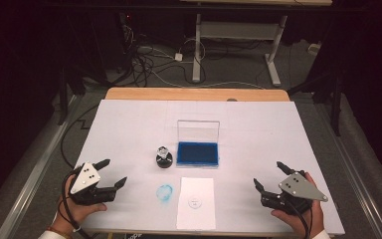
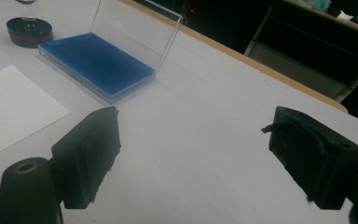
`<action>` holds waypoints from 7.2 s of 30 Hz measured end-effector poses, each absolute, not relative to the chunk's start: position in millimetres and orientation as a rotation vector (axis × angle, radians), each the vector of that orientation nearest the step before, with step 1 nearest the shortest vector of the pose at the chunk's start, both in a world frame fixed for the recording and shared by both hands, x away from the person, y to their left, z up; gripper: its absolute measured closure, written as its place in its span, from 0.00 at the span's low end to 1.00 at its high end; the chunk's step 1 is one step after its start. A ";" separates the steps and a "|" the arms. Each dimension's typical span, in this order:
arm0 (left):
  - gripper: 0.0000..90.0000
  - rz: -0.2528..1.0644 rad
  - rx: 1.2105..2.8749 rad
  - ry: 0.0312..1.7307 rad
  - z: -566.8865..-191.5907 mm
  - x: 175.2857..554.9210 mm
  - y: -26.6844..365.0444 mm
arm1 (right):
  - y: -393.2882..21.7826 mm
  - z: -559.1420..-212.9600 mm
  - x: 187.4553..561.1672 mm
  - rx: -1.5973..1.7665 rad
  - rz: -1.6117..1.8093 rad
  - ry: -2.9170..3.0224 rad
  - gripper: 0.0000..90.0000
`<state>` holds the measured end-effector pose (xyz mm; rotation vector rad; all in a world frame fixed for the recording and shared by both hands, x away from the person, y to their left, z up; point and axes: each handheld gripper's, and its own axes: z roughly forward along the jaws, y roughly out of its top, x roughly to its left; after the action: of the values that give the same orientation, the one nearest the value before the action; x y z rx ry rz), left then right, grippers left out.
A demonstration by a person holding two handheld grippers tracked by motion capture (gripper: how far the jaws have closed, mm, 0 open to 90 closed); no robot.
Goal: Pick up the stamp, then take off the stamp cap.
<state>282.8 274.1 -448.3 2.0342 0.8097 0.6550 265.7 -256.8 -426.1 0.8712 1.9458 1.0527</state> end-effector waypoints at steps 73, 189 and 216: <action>0.30 0.312 2.363 0.738 -427.3 403.8 163.4 | -251.1 -436.1 269.8 0.902 0.995 2.014 0.20; 0.60 0.347 2.209 0.482 -383.2 339.2 167.4 | -245.2 -436.3 277.0 0.852 1.018 2.050 0.18; 0.60 0.300 2.193 0.407 -379.9 323.3 148.4 | -233.3 -433.0 276.3 0.763 1.136 2.142 0.21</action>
<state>323.3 148.4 -379.9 2.1926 0.4074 0.2996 276.3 -233.3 -433.0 0.7625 2.1418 1.1360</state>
